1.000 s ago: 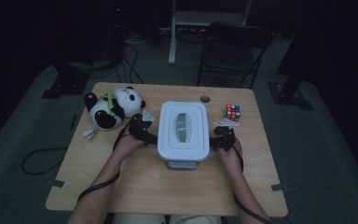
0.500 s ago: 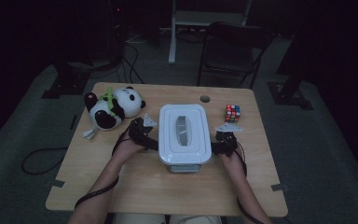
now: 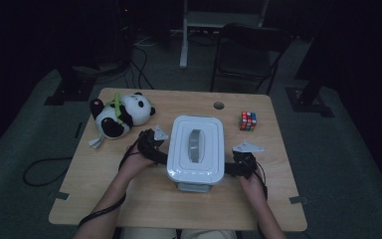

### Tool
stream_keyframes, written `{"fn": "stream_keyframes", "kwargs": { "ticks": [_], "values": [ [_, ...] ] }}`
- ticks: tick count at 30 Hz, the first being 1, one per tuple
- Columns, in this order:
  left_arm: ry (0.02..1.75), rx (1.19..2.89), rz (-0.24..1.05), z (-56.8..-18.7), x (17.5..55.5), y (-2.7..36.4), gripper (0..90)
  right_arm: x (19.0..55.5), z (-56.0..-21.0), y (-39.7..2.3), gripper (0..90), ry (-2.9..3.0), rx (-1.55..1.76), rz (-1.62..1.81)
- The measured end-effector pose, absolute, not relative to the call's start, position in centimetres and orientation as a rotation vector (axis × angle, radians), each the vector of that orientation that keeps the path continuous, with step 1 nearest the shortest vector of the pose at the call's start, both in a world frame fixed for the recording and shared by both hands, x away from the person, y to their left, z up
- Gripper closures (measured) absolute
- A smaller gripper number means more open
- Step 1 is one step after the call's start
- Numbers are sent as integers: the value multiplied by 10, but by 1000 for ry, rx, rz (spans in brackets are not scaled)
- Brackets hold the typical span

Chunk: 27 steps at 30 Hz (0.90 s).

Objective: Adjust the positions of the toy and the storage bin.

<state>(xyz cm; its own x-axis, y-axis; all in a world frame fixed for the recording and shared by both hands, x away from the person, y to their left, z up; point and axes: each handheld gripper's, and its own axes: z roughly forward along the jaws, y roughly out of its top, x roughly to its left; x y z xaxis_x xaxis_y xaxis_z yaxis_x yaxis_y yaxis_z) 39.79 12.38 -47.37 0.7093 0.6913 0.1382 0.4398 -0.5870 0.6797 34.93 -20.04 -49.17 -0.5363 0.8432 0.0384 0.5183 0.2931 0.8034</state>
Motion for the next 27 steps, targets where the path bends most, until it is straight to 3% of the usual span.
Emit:
{"fn": "stream_keyframes", "kwargs": {
  "ticks": [27],
  "values": [
    [800,2295,499,-474,370,119,6,300,-490,-210,228,2164,1230,1211]
  ]
}}
